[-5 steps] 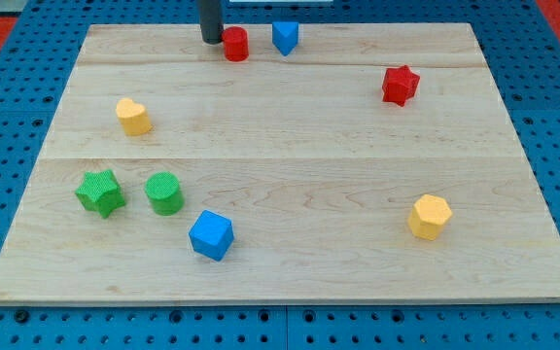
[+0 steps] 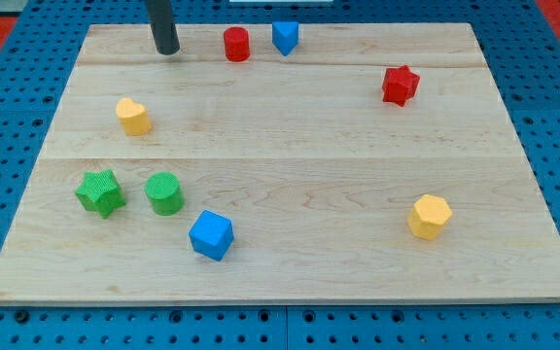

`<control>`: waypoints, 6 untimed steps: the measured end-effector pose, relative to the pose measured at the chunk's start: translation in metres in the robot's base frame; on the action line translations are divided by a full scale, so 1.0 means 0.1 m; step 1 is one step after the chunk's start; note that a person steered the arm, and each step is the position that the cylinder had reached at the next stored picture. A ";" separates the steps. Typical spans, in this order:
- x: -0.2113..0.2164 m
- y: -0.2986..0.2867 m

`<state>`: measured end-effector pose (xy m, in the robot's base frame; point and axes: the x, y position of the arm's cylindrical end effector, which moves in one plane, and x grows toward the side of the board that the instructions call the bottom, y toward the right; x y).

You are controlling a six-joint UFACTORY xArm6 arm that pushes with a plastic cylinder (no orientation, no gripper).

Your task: Move your arm towards the red circle

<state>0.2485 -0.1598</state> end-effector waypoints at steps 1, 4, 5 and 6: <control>0.08 0.02; 0.08 0.39; 0.04 0.40; -0.01 0.48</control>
